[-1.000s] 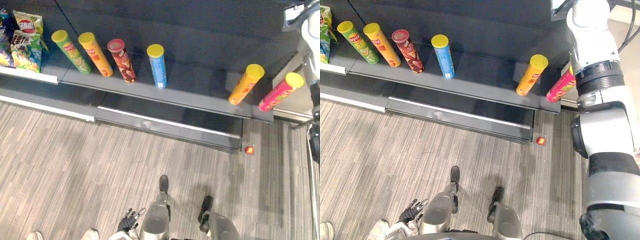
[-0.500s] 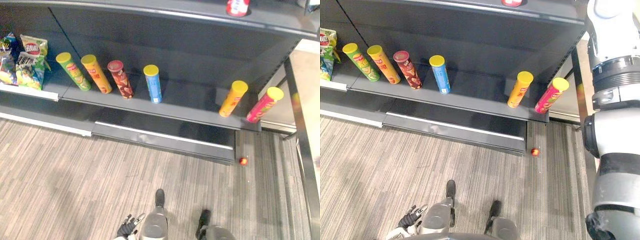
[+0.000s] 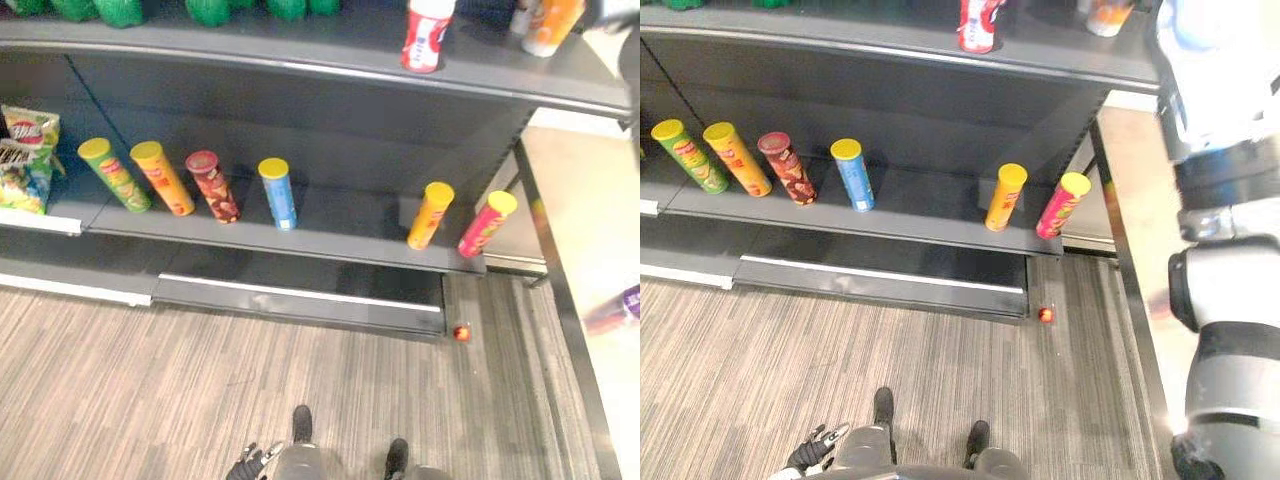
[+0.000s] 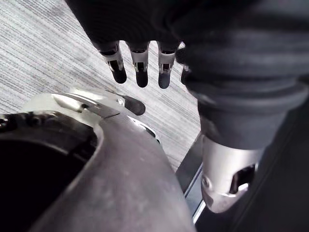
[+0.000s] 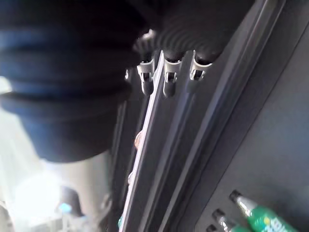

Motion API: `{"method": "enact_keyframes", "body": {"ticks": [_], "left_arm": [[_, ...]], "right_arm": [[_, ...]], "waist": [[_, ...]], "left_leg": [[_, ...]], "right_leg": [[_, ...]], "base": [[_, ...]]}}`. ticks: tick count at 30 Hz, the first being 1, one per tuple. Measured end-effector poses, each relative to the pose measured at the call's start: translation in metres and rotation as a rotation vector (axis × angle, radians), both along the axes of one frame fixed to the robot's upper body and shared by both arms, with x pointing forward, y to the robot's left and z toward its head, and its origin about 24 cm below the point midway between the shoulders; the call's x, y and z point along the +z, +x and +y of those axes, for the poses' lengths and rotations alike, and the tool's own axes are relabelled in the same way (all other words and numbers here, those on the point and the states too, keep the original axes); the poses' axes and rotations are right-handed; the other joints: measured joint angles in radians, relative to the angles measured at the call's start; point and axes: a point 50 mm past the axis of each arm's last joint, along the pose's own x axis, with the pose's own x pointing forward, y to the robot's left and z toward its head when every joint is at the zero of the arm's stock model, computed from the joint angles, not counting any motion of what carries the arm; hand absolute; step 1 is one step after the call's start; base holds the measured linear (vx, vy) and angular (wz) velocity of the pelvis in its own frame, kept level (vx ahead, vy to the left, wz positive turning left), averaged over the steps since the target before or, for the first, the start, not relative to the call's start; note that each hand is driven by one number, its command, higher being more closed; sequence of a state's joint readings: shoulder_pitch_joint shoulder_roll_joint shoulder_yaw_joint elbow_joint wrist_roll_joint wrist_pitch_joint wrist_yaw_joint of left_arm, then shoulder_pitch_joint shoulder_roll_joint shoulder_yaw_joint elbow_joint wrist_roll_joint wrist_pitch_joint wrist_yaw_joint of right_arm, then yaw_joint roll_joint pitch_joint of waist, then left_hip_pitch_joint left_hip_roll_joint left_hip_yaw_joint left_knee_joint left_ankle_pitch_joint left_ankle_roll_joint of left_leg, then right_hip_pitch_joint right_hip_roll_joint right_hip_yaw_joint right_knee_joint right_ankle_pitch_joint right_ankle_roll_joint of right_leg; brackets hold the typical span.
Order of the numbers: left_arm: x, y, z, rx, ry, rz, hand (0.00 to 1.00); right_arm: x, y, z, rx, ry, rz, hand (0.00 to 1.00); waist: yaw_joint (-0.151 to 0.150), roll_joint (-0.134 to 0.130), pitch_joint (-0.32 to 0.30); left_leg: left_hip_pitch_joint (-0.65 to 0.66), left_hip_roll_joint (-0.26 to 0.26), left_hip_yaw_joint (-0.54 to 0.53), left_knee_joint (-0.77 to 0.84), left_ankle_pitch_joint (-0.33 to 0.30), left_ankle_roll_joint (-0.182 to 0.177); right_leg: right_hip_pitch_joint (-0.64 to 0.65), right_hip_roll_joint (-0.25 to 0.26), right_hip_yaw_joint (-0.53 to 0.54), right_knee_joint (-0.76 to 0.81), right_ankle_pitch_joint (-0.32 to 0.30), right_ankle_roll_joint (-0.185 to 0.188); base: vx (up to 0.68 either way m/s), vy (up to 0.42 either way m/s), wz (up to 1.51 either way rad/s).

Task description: Put the gum and the chips on the shelf.

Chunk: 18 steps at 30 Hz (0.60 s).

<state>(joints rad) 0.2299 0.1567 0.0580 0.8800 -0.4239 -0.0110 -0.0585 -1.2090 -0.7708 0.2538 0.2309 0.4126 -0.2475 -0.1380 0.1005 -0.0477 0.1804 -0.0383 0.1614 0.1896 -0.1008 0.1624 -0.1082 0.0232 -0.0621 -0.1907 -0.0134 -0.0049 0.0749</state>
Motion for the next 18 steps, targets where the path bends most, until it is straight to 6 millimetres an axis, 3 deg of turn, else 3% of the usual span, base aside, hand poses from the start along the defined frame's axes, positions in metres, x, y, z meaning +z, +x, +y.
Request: {"method": "enact_keyframes", "body": {"ticks": [9,16,18], "left_arm": [[-0.004,-0.009,-0.001,0.001,0.015,0.034,0.0],[-0.005,-0.015,0.0,0.013,0.032,0.049,0.0],[-0.005,-0.017,0.002,0.019,0.045,0.055,0.0]], "right_arm": [[-0.105,-0.007,0.04,0.329,0.069,0.251,0.0],[-0.188,-0.027,0.07,0.489,0.06,0.491,0.0],[-0.223,-0.035,0.073,0.514,0.062,0.618,0.0]], "waist": [[-0.022,0.007,-0.035],[-0.031,-0.006,-0.064],[-0.033,-0.015,-0.071]], "left_leg": [[0.038,0.008,0.042,-0.003,-0.023,-0.007],[0.041,0.004,0.05,-0.003,-0.03,-0.002],[0.042,0.003,0.057,-0.003,-0.032,-0.003]], "right_leg": [[-0.001,0.002,0.047,0.019,-0.006,0.004],[-0.003,-0.006,0.063,0.02,-0.009,0.0],[-0.005,-0.007,0.068,0.02,-0.008,0.001]], "base": [[-0.01,-0.001,-0.16],[0.01,0.001,-0.03],[0.03,0.004,-0.07]]}}
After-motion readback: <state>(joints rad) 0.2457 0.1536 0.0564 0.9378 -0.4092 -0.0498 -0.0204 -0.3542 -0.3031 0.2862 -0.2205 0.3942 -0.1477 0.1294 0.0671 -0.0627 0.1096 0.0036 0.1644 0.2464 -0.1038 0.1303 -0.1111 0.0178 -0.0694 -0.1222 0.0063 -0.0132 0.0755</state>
